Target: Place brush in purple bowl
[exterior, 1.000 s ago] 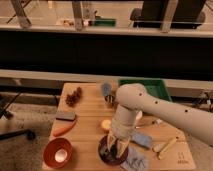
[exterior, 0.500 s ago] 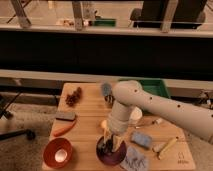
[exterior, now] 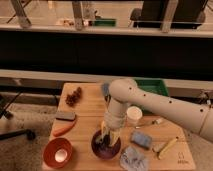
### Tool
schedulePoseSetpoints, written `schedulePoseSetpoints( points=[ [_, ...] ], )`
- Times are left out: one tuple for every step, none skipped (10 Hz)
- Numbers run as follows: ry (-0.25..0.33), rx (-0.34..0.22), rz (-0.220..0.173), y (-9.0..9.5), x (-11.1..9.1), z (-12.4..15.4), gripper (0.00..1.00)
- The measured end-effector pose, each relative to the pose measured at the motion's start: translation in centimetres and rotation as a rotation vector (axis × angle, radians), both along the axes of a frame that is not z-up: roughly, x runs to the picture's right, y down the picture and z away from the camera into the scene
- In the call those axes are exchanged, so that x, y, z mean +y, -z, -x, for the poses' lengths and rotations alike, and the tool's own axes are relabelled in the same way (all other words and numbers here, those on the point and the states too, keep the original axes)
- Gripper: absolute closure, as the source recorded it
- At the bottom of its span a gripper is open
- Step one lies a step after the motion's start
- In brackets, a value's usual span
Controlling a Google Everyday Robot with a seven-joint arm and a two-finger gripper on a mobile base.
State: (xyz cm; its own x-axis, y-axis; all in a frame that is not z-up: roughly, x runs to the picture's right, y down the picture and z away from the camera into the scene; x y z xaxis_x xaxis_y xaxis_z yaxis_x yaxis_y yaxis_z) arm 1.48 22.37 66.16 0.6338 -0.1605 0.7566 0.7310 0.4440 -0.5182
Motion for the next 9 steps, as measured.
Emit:
schedulePoseSetpoints(
  points=[
    [0.001,0.008,-0.004,-0.41,-0.11,-0.15,0.99],
    [0.003,0.011,-0.007,-0.55,-0.16,-0.23,0.92],
    [0.003,0.012,-0.007,-0.57,-0.17,-0.26,0.84],
    [0.003,0.011,-0.005,-0.63,-0.09,-0.26,0.73],
    [0.003,0.011,-0.006,-0.62,-0.10,-0.26,0.64],
    [0.003,0.011,-0.006,-0.63,-0.09,-0.27,0.53],
    [0.003,0.011,-0.005,-0.64,-0.07,-0.26,0.44],
    [0.003,0.011,-0.005,-0.64,-0.06,-0.26,0.34],
    [0.003,0.011,-0.005,-0.64,-0.04,-0.27,0.24]
  ],
)
